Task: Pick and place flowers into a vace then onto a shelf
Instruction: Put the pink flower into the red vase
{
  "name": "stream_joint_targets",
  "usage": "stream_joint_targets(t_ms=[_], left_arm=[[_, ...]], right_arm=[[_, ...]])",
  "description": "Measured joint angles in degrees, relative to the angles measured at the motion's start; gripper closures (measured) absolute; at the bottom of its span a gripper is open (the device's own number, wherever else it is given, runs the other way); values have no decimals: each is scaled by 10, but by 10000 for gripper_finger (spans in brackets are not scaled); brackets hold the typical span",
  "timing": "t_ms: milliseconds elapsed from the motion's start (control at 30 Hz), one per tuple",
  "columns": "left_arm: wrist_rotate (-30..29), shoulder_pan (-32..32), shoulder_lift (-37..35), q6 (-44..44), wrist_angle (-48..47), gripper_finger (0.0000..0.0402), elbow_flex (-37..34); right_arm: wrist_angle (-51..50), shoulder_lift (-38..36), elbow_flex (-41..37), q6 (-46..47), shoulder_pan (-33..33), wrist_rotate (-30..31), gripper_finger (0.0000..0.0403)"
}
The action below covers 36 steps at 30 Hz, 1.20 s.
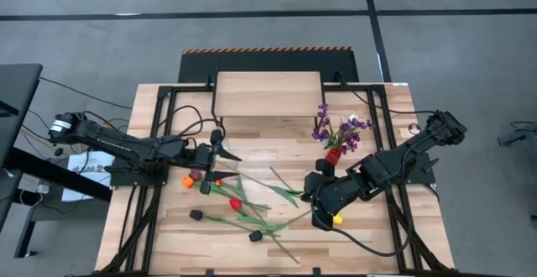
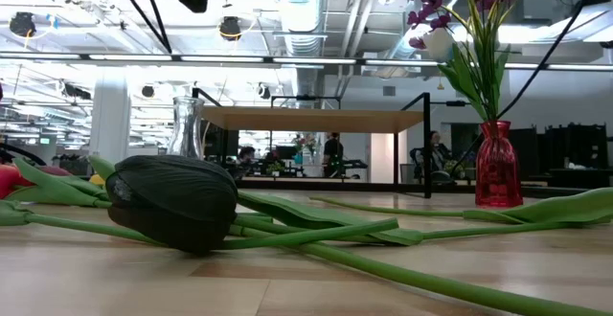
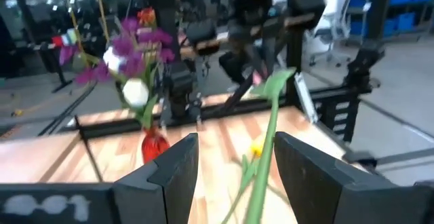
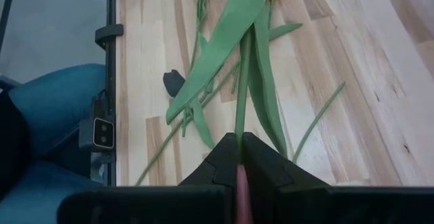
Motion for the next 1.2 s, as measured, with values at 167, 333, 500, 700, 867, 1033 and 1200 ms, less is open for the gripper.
stream_joint_targets(t_ms=[167, 333, 500, 700, 867, 1033, 1200], left_arm=[[8, 0, 0, 0, 5, 217, 0], [7, 0, 0, 0, 1, 223, 0], [-1, 0, 0, 0, 1, 275, 0], [-23, 0, 0, 0, -8, 360, 0], [-27, 0, 0, 9, -8, 395, 0], [-7, 0, 0, 28, -8, 399, 0], [-7, 0, 0, 28, -8, 400, 0]], right_arm=[[0, 0, 0, -2, 0, 0, 394], [0, 0, 0, -2, 0, 0, 394], [0, 0, 0, -2, 0, 0, 394], [0, 0, 0, -2, 0, 3, 394], [0, 0, 0, -2, 0, 4, 394], [0, 0, 0, -3, 0, 2, 394], [14, 0, 0, -25, 0, -5, 368]])
